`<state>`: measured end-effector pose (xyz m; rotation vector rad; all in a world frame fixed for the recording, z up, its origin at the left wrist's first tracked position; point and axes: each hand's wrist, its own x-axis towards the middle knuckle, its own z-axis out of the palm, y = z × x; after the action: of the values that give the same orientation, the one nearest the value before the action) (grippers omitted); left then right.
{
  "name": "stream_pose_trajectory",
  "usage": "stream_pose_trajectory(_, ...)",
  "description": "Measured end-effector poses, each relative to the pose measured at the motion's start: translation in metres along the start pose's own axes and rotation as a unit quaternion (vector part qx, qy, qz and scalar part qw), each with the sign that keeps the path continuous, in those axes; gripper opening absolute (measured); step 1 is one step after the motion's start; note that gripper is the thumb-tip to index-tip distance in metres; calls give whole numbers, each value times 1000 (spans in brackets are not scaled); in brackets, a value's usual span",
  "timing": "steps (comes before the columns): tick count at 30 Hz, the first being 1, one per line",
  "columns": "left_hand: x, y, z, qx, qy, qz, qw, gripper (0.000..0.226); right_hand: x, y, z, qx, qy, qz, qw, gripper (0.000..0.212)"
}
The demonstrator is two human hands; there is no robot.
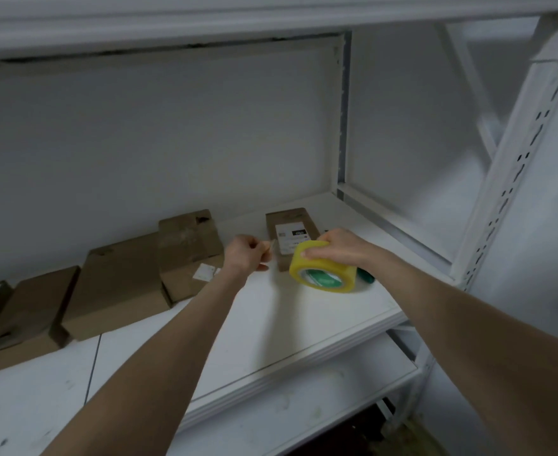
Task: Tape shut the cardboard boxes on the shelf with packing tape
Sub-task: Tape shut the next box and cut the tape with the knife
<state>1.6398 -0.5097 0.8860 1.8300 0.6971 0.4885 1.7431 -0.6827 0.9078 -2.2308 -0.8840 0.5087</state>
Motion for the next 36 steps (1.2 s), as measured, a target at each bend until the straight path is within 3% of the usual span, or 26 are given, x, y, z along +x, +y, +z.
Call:
stream_pose_trajectory(5,-6,-1,-10,-12,-8,-4,1000,23,2,-1,5,-83,21,11,996,37)
stream_pose_trajectory(9,-7,3,-18,-15,-12,4,1000,12,-4,-2,7,-200,33,44,978,55)
stream_pose_trajectory(17,-10,-1,-23,-35,-63,-15,997,13,-2,-3,14,-190,41,49,980,73)
stream_pose_trajectory(27,-6,-17,-19,1,39,-39,998,26,-7,16,9,7,-66,33,997,31)
stream_pose_trajectory(36,-4,-16,-17,6,49,-34,998,24,-7,13,21,13,-22,10,1000,22)
